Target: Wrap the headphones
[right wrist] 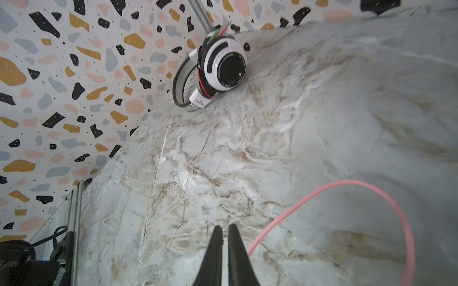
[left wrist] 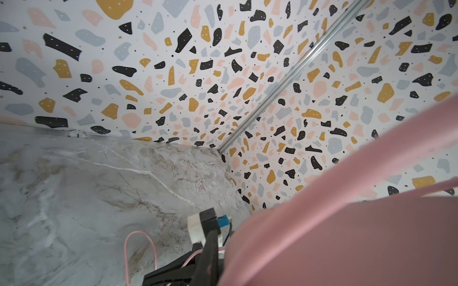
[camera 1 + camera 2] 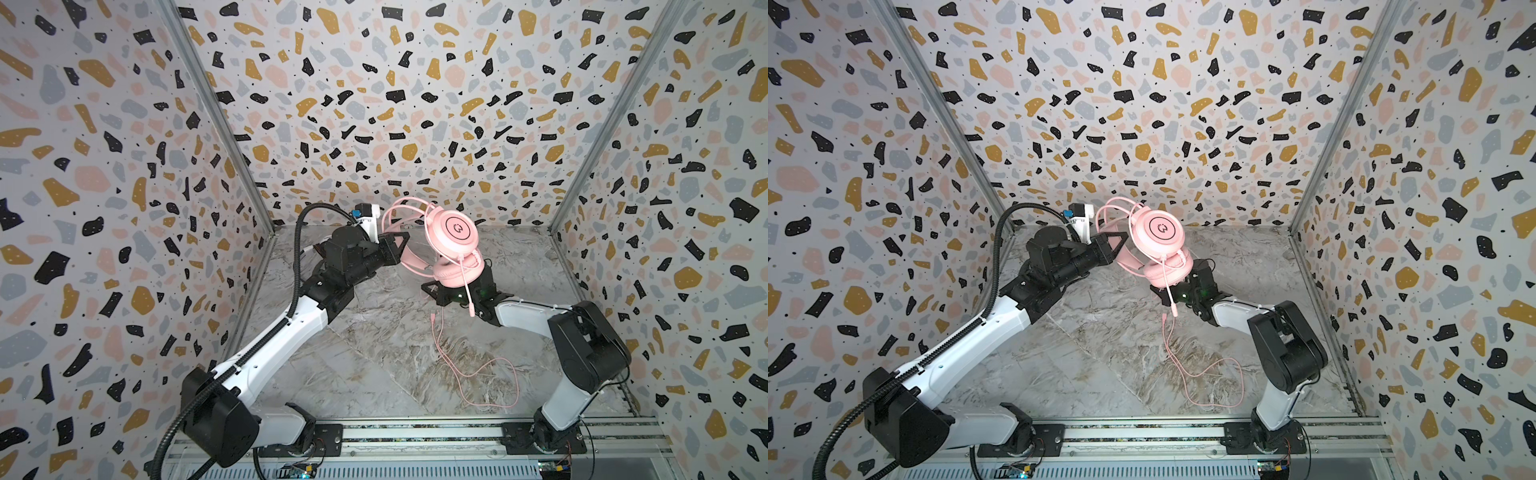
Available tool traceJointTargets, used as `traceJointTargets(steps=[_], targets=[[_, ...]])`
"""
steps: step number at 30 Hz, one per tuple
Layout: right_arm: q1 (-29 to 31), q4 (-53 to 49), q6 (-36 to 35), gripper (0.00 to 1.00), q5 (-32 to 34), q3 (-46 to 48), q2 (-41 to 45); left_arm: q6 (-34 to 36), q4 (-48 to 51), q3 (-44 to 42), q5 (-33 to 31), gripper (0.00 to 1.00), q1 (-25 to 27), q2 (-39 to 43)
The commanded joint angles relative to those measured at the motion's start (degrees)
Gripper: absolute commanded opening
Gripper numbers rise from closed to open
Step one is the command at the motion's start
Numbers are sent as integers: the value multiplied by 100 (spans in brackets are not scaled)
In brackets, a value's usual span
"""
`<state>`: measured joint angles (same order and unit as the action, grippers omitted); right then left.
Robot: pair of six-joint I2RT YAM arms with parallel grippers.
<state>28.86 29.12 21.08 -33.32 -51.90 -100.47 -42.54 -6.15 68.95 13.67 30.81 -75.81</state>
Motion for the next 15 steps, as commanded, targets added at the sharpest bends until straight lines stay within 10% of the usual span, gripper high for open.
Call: traceJointTargets(steps=[1, 15], targets=[[99, 652, 364, 9, -310, -100, -178, -400, -263, 509, -214, 0, 14, 37], [500, 819, 598, 9, -59, 170, -174, -187, 1054, 1228, -2424, 0, -1002, 6]])
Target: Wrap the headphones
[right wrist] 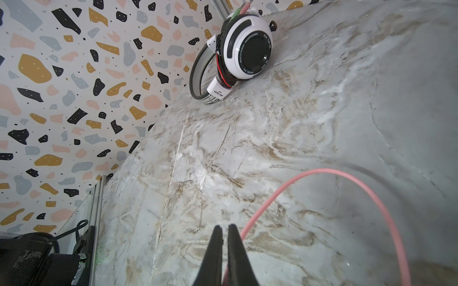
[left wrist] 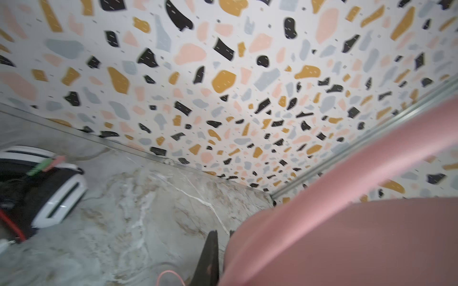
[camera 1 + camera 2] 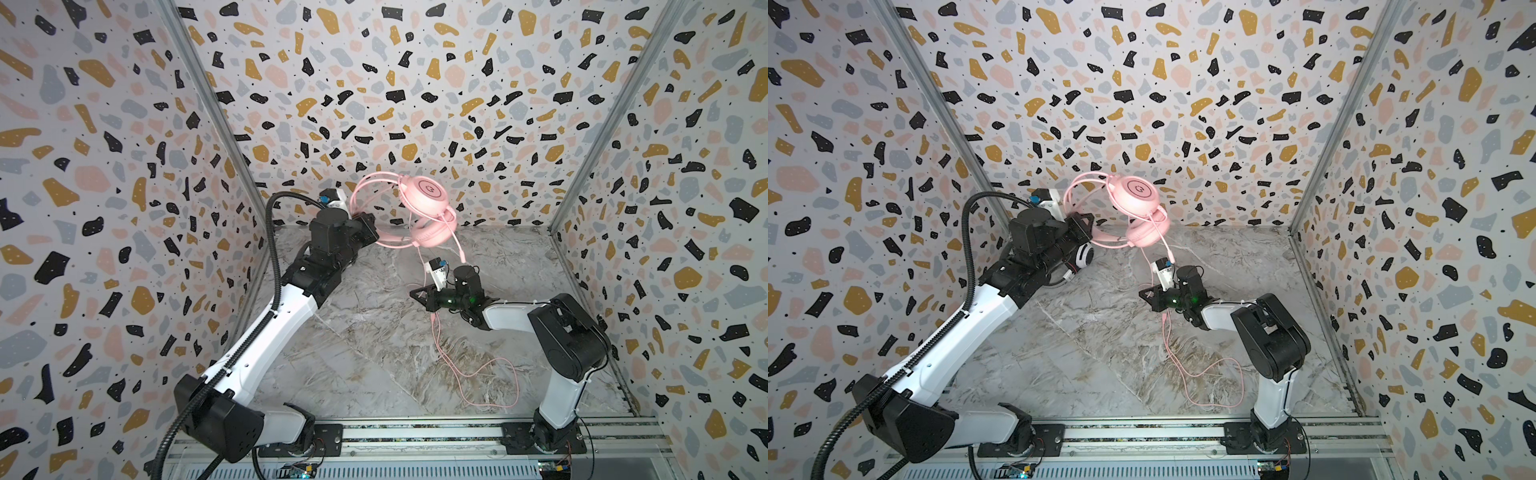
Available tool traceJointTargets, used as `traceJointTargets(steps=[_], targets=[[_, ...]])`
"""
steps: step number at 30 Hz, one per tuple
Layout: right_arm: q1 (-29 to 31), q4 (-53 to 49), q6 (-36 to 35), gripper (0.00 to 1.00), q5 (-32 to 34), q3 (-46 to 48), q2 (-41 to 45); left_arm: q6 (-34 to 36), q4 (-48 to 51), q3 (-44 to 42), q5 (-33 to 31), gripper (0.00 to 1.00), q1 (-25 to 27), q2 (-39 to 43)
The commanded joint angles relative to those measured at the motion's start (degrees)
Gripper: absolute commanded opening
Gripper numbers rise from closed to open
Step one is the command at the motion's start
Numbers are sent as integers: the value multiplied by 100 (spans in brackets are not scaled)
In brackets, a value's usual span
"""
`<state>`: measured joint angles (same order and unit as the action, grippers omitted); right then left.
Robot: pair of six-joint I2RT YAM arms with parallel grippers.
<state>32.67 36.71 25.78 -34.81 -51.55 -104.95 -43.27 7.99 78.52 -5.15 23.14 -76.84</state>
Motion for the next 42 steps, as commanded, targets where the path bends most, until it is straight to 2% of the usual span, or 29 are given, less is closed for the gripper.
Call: traceJointTargets(steps=[1, 8, 11, 15, 23, 26, 30, 32, 36, 42], targets=[[178, 61, 129, 8, 126, 181, 323, -109, -332, 282, -585, 0, -332, 66], [645, -384, -145, 8, 427, 174, 606, -358, -471, 316, -728, 0, -818, -253], [802, -961, -510, 8, 457, -45, 677, -156, -144, 610, -1202, 0, -837, -497], [1083, -1500, -916, 8, 908, 58, 1123, 230, 23, 718, -1749, 0, -880, -680], [1418, -1991, -1104, 7, 970, 408, 1787, 217, -448, 1, -2305, 0, -986, -498], [1606, -2281, -1206, 7, 1184, 402, 2018, 220, -303, -27, -2498, 0, -987, -586], [1748, -2494, -1357, 0, 1319, 338, 2309, 270, -280, -223, -2552, 0, -988, -605], [1760, -2792, -1458, 0, 1376, 165, 2407, 391, -280, -325, -2653, 0, -987, -566], [1769, -3133, -1605, 0, 1769, -7, 2753, 598, -237, -589, -2928, 0, -987, -417], [1768, -3957, -2107, 0, 2771, -540, 3044, 1082, -137, -1040, -3218, 0, -986, -161]])
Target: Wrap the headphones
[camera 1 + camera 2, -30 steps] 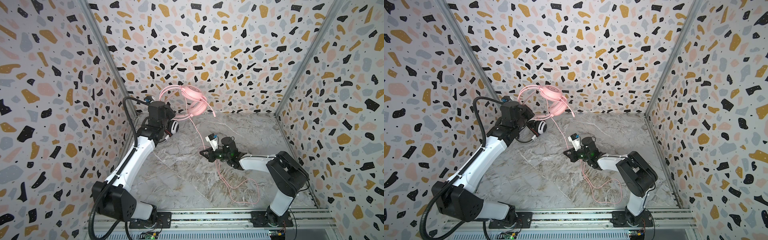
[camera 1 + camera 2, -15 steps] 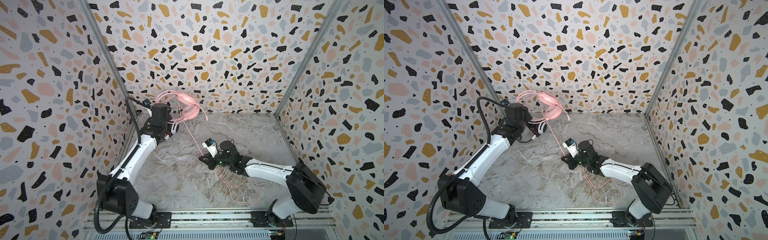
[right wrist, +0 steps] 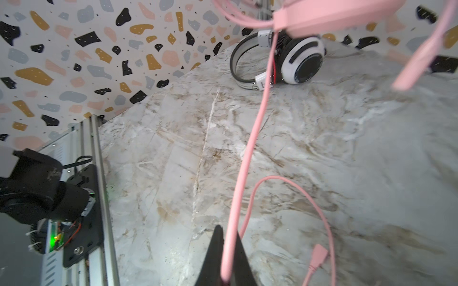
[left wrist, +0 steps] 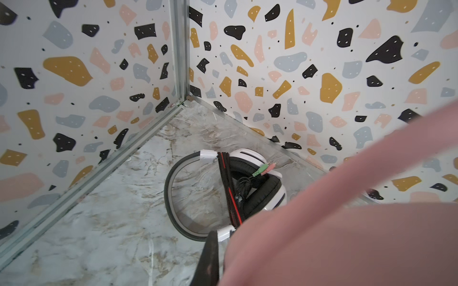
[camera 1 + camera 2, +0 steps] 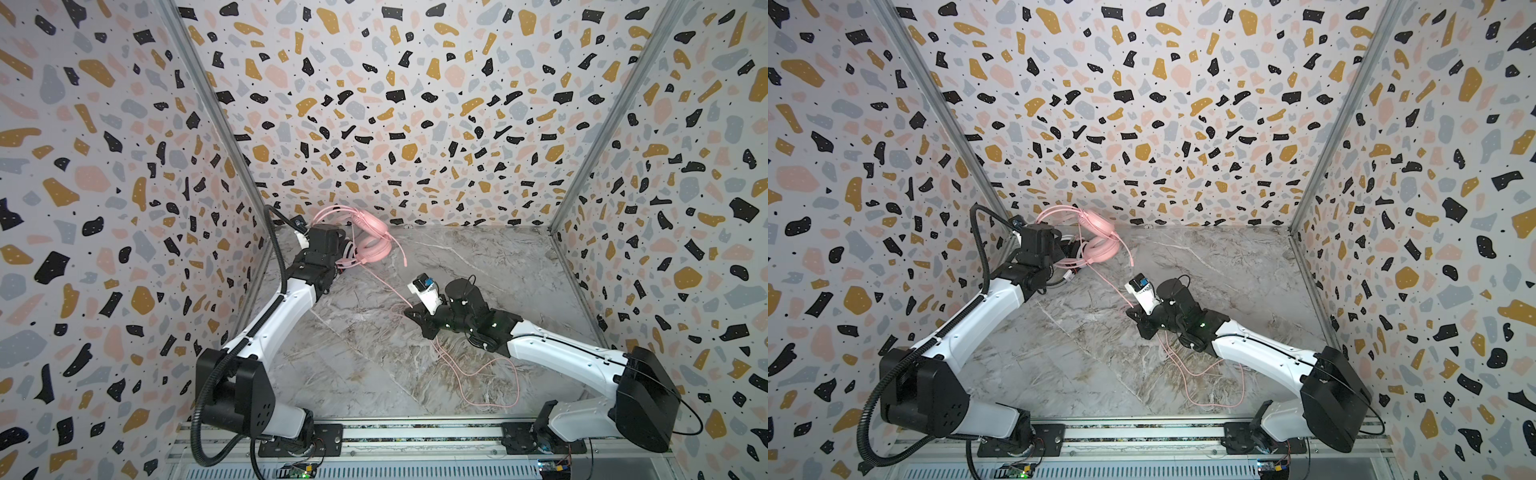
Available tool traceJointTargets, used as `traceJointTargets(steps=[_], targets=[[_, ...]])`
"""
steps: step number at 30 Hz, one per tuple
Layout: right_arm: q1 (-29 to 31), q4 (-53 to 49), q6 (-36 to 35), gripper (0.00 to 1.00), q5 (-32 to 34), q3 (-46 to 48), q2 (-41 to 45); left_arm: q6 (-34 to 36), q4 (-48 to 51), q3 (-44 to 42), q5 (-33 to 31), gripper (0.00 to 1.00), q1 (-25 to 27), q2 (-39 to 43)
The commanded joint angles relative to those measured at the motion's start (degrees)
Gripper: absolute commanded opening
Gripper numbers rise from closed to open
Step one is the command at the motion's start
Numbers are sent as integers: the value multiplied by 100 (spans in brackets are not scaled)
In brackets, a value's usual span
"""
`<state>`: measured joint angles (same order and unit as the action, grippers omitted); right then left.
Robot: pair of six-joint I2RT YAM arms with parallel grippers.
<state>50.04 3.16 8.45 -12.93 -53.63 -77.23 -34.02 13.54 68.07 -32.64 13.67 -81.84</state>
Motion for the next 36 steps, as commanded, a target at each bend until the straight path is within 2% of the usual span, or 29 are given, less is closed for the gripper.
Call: traceJointTargets(steps=[1, 7, 12, 18, 26, 31, 36], targets=[[24, -690, -462, 0, 814, -418, 279, 268, -618, 3, -471, 0, -32, 368], [-20, -1049, -842, 0, 1608, -933, 135, 910, -144, 245, -188, 0, 76, 149], [-45, -1120, -897, 0, 1737, -1252, 130, 1481, 400, 655, -545, 0, 464, -326], [-16, -1174, -859, 0, 1434, -1812, 116, 1915, 632, 863, -6, 0, 587, -646], [-12, -997, -719, 0, 1149, -2066, 130, 1905, 645, 880, 346, 0, 783, -766], [81, -694, -233, 0, 19, -2176, -72, 1890, 685, 939, 604, 0, 883, -944], [284, -572, -153, 0, -129, -2421, -191, 1890, 777, 1007, 692, 0, 883, -1023]])
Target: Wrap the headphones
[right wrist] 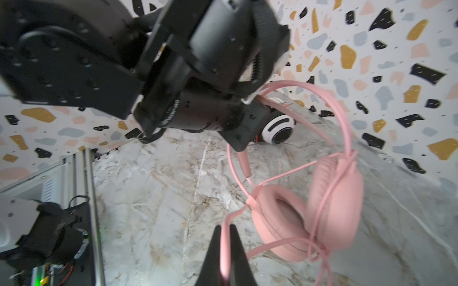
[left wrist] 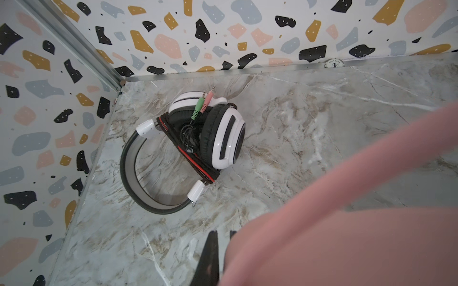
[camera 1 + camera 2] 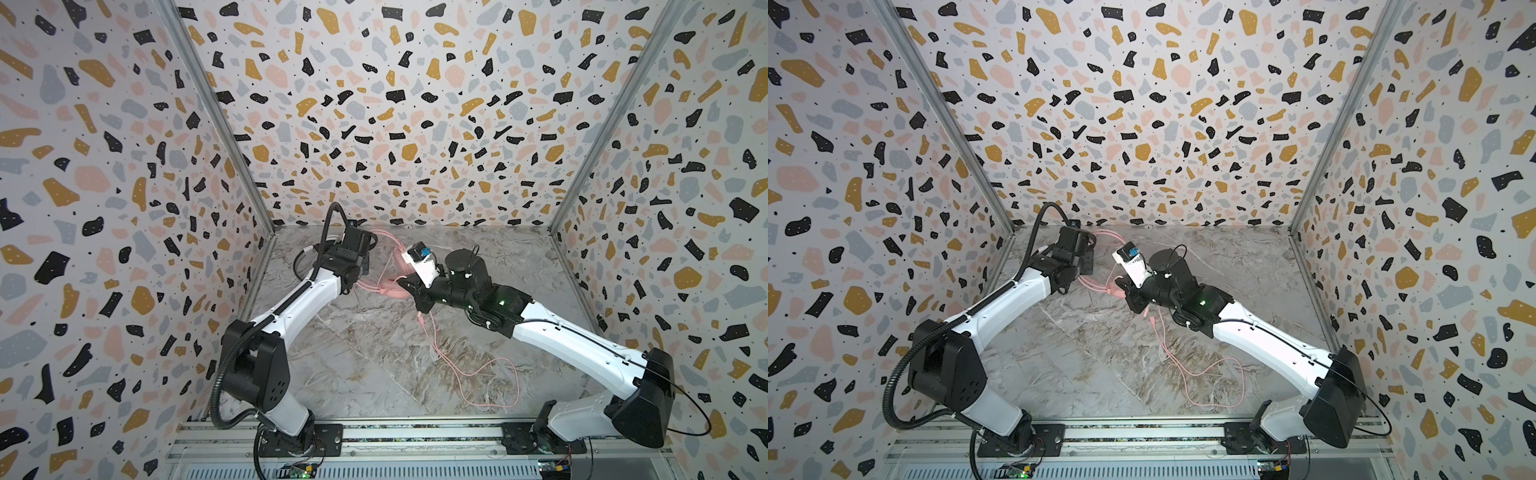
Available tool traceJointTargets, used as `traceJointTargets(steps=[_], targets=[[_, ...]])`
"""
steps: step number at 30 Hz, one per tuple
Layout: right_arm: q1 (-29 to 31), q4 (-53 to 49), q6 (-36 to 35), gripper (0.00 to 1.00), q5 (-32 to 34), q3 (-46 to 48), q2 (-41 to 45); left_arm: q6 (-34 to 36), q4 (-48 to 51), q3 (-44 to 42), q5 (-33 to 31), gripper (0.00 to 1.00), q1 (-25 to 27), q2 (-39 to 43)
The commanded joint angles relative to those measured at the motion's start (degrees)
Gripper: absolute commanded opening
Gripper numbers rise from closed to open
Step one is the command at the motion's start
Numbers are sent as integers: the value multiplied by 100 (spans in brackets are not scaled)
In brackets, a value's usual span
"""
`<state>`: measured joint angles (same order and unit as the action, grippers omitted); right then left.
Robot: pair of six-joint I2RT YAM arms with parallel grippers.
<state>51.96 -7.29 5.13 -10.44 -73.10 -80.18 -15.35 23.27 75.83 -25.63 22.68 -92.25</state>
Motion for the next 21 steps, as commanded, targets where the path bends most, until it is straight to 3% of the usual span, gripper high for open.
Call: traceJointTargets(steps=[1, 7, 12, 15, 21], targets=[[87, 507, 199, 0, -375, -479, 127, 28, -189, 236, 19, 0, -19, 22], [91, 590, 228, 0, -177, -538, 157, 45, -317, 162, 232, 0, -14, 229], [-21, 355, -75, 0, 913, -453, 205, 552, -424, -16, 895, 0, 6, 513], [-267, 287, -159, 0, 1235, -209, 370, 857, -406, -36, 1420, 0, 35, 578], [-714, 207, -613, 0, 1893, -32, 661, 1176, -296, -17, 1707, 0, 297, 476]])
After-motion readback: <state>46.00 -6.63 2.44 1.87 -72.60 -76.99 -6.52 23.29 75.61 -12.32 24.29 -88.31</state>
